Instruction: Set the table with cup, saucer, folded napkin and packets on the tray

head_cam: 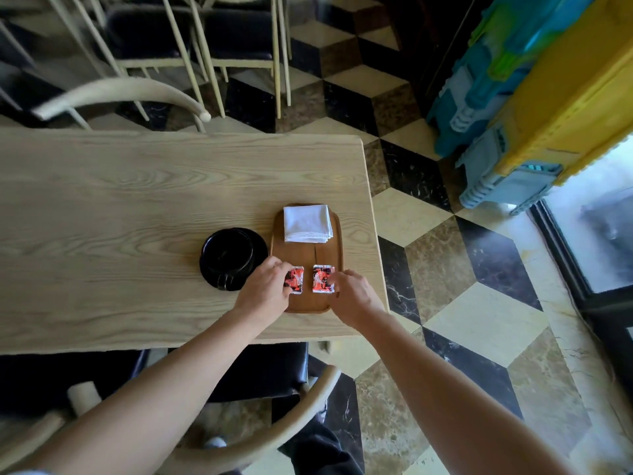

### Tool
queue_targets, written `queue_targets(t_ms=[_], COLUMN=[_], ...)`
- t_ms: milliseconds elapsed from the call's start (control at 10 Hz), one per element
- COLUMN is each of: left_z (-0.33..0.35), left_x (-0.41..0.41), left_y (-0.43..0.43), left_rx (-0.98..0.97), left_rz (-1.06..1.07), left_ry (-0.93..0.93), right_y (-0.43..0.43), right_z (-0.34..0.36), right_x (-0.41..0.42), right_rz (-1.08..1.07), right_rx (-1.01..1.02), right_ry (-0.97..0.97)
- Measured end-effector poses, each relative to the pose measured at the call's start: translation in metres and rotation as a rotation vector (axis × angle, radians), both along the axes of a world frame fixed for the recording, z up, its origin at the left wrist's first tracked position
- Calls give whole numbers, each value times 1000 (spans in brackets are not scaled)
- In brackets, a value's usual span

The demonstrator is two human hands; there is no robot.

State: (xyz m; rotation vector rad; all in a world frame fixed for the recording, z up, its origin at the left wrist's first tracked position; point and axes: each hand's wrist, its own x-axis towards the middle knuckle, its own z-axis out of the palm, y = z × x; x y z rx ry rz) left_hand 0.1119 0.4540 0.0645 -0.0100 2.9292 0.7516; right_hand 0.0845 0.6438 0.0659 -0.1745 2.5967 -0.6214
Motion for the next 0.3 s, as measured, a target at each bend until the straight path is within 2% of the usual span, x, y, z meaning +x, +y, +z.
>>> queue_targets(t_ms=[200, 300], left_z=[88, 144], left_x=[16, 31], left_y=[-29, -51], left_rx=[-198, -307], left_rz=[-145, -184], left_ry=[-115, -108], right_y=[-18, -35], right_z=[79, 130], right_x=[33, 47], right_rz=[81, 127], right_rx=[206, 315], right_ry=[-115, -52])
